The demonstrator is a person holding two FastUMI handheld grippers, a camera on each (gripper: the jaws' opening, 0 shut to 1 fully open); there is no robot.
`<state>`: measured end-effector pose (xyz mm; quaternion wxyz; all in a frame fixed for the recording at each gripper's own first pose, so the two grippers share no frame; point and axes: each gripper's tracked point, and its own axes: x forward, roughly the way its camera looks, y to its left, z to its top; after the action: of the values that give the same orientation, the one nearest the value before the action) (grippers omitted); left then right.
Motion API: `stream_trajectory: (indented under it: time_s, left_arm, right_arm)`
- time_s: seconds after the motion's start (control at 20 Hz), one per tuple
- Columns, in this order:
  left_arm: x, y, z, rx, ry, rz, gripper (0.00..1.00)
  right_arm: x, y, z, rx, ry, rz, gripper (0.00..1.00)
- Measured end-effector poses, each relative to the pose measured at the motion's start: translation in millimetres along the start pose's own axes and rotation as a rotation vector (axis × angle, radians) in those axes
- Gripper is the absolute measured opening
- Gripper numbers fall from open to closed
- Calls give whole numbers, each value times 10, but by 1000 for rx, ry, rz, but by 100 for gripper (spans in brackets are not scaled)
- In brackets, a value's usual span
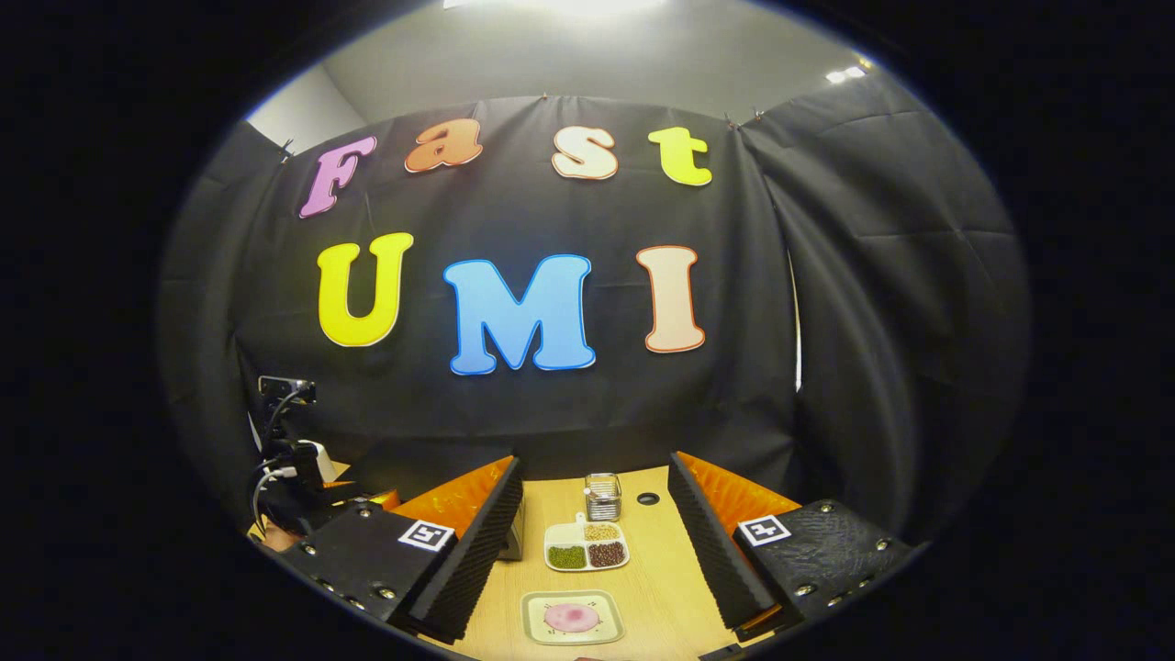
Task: Open the electric oven with the left hand, put the food in, and close the electric oven.
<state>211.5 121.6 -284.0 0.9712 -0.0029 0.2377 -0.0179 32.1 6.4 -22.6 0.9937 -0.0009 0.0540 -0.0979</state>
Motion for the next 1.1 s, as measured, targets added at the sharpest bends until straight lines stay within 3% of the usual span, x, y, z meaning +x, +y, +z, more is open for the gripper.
stream_trajectory:
  time_s: [0.15, 0.2, 0.25, 0.4, 0.45, 0.5, 0.6, 0.7, 0.9, 1.0, 1.05, 1.1]
  left_arm:
    - [214, 105, -169, 2, 40, 18, 97]
    - [274, 153, -220, 5, 55, 28, 92]
    - [314, 152, -250, -3, 63, 29, 100]
    - [346, 171, -245, -3, 56, 42, 96]
    - [359, 167, -246, 12, 57, 45, 100]
    - [360, 159, -275, 35, 61, 46, 96]
    - [357, 152, -279, 31, 66, 42, 100]
    - [298, 149, -300, 12, 76, 28, 96]
    - [119, 132, -426, 36, 80, 17, 100]
    - [8, 128, -527, 29, 91, 23, 96]
    - [-40, 131, -615, 26, 111, 26, 100]
    - [-116, 120, -693, 24, 122, 26, 96]
  right_arm:
    - [16, 9, 37, -5, 1, -13, 97]
    - [30, 12, 44, -6, 0, -17, 97]
    - [42, 16, 60, -12, -1, -23, 97]
    - [60, 33, 88, -21, -2, -35, 97]
    - [67, 53, 88, -21, 1, -36, 97]
    - [78, 78, 78, -20, 4, -32, 97]
    - [89, 148, 74, -19, 6, -17, 97]
    - [91, 211, 107, -22, -2, -4, 97]
    - [81, 299, 159, -20, -20, 28, 97]
    - [72, 316, 164, -16, -28, 42, 97]
    - [64, 322, 165, -14, -30, 47, 97]
    - [51, 321, 161, -8, -28, 51, 97]
